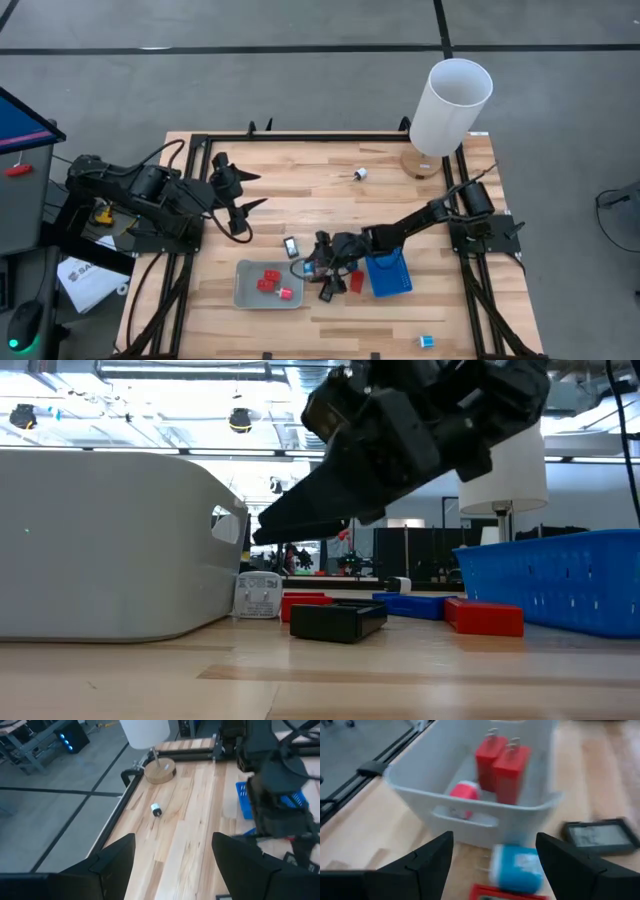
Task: Pick & Place Office items
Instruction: Put the top blue charger adapter into the gray bin
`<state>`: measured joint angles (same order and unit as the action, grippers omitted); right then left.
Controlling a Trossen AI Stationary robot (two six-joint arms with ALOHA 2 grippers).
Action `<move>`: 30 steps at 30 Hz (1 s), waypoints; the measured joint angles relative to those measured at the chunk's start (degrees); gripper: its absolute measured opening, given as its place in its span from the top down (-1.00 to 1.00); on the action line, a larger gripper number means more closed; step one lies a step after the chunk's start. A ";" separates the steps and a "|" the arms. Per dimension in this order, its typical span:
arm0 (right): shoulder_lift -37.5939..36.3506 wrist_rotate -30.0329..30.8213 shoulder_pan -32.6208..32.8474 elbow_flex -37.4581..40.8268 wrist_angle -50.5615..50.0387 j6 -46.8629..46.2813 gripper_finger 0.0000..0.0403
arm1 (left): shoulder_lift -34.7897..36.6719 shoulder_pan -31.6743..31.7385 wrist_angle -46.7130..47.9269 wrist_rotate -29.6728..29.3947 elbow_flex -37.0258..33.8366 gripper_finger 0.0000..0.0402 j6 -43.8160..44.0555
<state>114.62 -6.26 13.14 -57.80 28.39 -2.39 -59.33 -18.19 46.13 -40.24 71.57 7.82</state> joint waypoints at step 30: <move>2.83 4.79 -0.03 -1.29 -3.84 -2.16 -0.37 | 1.15 -0.05 -0.66 -0.01 0.04 -0.29 0.15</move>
<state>117.45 -1.48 13.10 -59.09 24.54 -4.55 -58.18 -18.24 45.47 -40.25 71.61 7.97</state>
